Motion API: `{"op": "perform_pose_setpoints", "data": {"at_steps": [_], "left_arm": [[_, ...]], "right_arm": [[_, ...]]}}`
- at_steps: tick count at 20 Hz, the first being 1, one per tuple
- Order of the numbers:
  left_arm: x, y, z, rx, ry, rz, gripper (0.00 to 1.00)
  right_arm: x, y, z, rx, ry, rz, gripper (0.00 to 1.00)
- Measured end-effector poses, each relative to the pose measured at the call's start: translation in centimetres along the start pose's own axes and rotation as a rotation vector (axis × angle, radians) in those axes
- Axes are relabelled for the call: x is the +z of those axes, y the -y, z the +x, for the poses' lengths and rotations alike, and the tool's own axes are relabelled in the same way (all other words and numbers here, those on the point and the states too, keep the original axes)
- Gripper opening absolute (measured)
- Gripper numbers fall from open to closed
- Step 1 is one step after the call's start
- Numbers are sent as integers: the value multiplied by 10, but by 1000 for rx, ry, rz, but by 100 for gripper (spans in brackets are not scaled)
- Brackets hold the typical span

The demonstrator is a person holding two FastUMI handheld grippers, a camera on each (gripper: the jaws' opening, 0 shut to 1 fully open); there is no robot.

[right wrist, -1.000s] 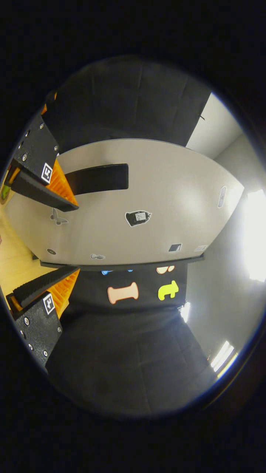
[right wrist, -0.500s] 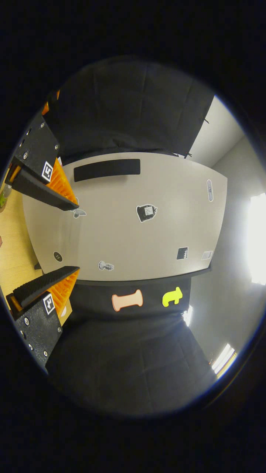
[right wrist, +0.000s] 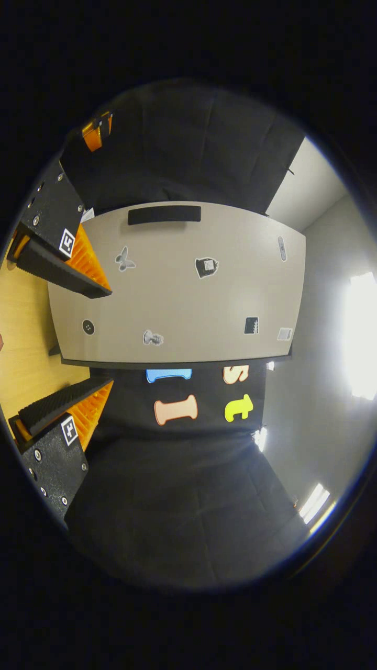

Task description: Open the cabinet door with the right hand, grasp the bottle in the cabinet with the left hand and place it on the coaster, then close the cabinet door with the right hand.

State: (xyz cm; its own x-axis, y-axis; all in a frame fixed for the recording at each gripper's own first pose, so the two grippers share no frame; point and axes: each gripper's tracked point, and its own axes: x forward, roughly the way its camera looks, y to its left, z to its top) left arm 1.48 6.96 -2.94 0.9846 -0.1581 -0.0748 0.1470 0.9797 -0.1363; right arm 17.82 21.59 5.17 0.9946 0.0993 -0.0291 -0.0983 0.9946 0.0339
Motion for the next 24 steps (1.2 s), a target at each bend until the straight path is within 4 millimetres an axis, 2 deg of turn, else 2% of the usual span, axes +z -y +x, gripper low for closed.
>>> {"op": "perform_pose_setpoints", "data": {"at_steps": [2,3,5,6,8,10,12,16,17,18,21,24], "left_arm": [[14,25,2,-6,14,6,88],[18,34,2,-4,21,19,91],[26,54,-1,-5,36,46,88],[27,63,-3,-4,34,57,84],[24,87,-4,-15,24,64,91],[28,107,-4,-21,33,65,91],[30,119,-5,-19,38,63,91],[37,128,-12,-18,51,76,91],[39,127,-13,-17,53,78,88],[41,128,-15,-18,55,78,91],[46,124,-22,-21,62,72,91],[51,113,-27,-8,68,88,90]], "right_arm": [[-3,21,-6,-1,3,2,93],[-5,31,-9,1,2,3,93],[-11,50,-14,0,-4,6,93],[-13,55,-16,4,-6,8,94],[-17,67,-19,14,-9,4,94],[-23,78,-21,12,-13,-8,93],[-28,83,-24,18,-19,-4,93],[-27,81,-27,39,-14,9,93],[-26,80,-28,38,-10,3,93],[-25,79,-29,38,-4,-1,93],[-22,72,-29,42,2,-5,93],[-17,66,-27,39,6,0,93]]}}
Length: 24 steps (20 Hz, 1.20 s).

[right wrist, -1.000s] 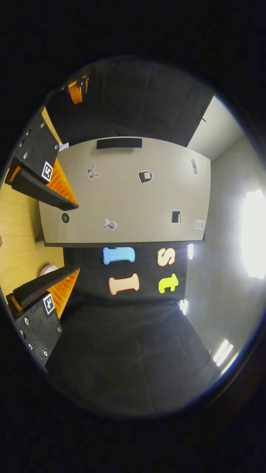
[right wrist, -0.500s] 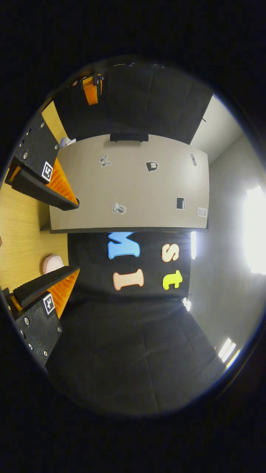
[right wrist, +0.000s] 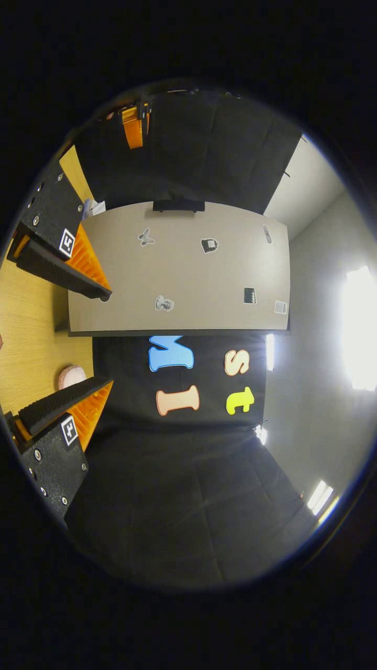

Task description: Open the cabinet door with the right hand, grasp the bottle in the cabinet with the left hand and place it on the coaster, then close the cabinet door with the right hand.

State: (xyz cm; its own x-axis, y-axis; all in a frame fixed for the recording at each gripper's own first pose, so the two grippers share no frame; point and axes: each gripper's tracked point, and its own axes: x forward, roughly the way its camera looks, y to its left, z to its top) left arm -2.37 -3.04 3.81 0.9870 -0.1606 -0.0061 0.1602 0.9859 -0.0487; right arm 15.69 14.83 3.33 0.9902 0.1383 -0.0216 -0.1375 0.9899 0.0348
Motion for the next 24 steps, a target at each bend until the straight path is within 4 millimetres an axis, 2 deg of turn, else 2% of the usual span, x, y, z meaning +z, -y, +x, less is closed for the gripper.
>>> {"op": "perform_pose_setpoints", "data": {"at_steps": [2,3,5,6,7,10,11,14,24], "left_arm": [[4,-5,-1,7,9,10,91],[4,-7,-2,9,10,10,88],[5,-8,-4,13,12,11,91],[4,-7,-4,14,12,11,88],[4,-7,-3,15,14,11,91],[4,-7,-4,13,19,16,91],[3,-7,-3,14,21,26,87],[2,-3,-2,12,25,36,91],[-1,-8,-2,18,22,17,91]], "right_arm": [[3,-4,-1,1,2,1,93],[3,-5,-2,1,2,-2,93],[4,-8,-4,1,4,-11,93],[3,-8,-5,0,3,-15,93],[2,-9,-5,2,1,-16,93],[0,-11,-5,3,-1,-20,93],[1,-10,-6,0,2,-22,93],[-3,-13,-7,3,4,-18,93],[-7,-16,-7,2,-1,-2,93]]}}
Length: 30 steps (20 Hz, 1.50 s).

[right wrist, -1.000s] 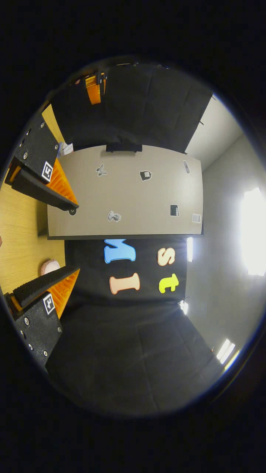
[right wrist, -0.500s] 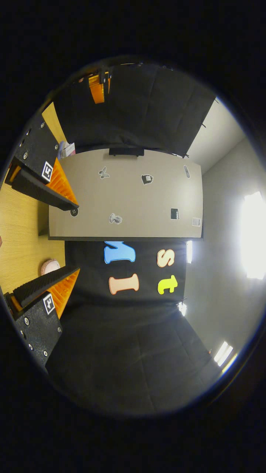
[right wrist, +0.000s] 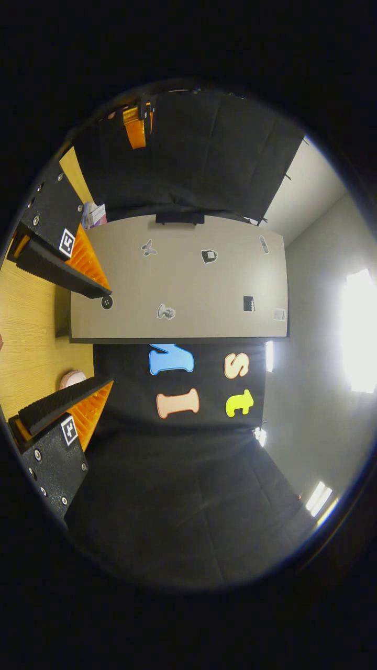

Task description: Open the cabinet door with the right hand, grasp the bottle in the cabinet with the left hand and place it on the coaster, then close the cabinet door with the right hand.

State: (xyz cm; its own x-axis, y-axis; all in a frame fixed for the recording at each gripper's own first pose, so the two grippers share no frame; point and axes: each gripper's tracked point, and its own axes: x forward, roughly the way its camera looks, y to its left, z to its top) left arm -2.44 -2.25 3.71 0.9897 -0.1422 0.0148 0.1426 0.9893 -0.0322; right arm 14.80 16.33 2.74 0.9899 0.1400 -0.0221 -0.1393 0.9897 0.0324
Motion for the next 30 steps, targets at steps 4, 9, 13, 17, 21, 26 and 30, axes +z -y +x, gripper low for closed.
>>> {"op": "perform_pose_setpoints", "data": {"at_steps": [4,9,13,17,21,26,30], "left_arm": [[-1,-1,0,-1,4,-8,91],[-2,-1,1,-1,0,3,91],[-3,-2,2,-4,-1,2,90],[-6,-3,4,-2,-4,-1,88],[-6,-4,5,-3,-1,-4,91],[-9,-4,8,-12,-1,4,88],[-8,-3,8,-27,8,11,90]], "right_arm": [[0,-1,1,-3,0,0,93],[0,-2,1,-4,3,9,93],[0,-4,2,-3,0,11,93],[2,-6,2,-7,8,6,93],[3,-7,5,-13,10,5,93],[2,-12,9,-21,11,9,93],[-1,-18,15,-32,12,26,93]]}}
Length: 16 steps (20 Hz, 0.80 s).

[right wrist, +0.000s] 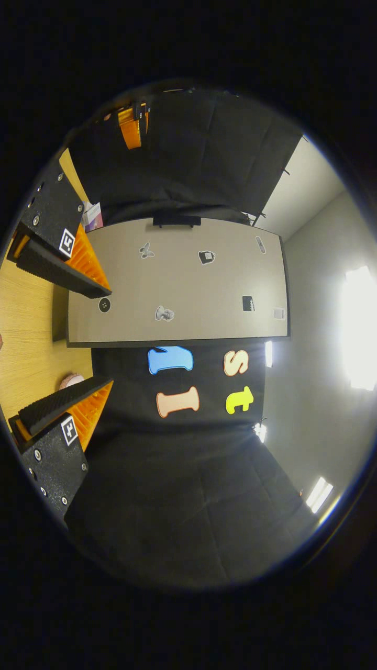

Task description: Open the cabinet door with the right hand, grasp the bottle in the cabinet with the left hand and place it on the coaster, then close the cabinet door with the right hand.

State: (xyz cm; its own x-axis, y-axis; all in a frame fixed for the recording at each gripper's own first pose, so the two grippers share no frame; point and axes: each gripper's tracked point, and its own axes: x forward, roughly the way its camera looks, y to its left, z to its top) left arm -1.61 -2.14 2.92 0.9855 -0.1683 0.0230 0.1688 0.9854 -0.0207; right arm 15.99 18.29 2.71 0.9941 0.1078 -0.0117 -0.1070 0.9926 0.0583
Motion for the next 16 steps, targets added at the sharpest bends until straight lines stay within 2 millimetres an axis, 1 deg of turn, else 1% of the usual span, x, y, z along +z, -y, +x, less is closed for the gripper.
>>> {"op": "perform_pose_setpoints", "data": {"at_steps": [3,7,8,9,13,14,16], "left_arm": [[-1,1,0,-15,-2,-3,90],[0,2,4,-40,2,-4,91],[0,3,5,-48,4,-5,88],[-1,4,6,-57,3,-9,91],[-9,7,12,-85,-8,-21,91],[-10,8,12,-88,-9,-20,88],[-11,8,13,-89,-9,-19,88]], "right_arm": [[-1,-5,2,-16,3,9,93],[-2,-9,0,-43,14,11,93],[-2,-9,-1,-50,14,10,93],[-3,-9,-1,-57,14,9,93],[-5,-10,-3,-85,14,9,93],[-5,-10,-4,-89,15,10,93],[-5,-12,-6,-93,17,9,93]]}}
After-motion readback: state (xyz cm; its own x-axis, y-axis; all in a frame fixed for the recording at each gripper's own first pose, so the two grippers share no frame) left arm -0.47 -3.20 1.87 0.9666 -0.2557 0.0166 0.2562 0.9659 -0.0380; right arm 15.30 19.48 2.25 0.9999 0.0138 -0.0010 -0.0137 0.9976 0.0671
